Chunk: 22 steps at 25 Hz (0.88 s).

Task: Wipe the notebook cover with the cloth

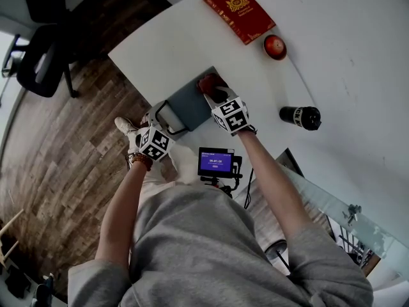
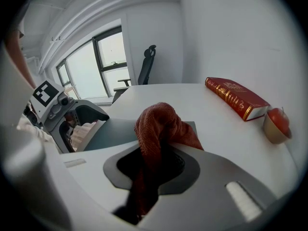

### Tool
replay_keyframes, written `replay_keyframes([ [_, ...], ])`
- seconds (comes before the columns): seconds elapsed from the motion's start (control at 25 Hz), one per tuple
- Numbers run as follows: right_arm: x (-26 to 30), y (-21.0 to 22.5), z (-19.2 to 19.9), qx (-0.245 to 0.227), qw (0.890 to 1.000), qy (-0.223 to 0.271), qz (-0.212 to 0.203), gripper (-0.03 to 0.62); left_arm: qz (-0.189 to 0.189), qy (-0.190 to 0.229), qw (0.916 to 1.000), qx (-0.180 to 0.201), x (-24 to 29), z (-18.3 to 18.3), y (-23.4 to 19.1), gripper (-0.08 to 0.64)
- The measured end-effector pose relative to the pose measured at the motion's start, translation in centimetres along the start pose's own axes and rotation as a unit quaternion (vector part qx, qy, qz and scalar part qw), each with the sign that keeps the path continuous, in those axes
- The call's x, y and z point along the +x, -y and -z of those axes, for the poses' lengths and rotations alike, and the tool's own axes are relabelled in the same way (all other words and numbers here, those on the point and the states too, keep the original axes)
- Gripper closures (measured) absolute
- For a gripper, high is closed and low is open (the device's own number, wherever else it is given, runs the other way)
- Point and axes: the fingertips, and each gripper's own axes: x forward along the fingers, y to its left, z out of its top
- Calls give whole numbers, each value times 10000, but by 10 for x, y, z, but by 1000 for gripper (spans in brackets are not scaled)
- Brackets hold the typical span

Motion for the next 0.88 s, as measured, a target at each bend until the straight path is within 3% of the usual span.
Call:
replay_keyframes([
  [0.88, 8, -68, -1, -338, 9971, -38, -685, 518, 22, -37, 10000, -7, 1, 1, 1, 18],
])
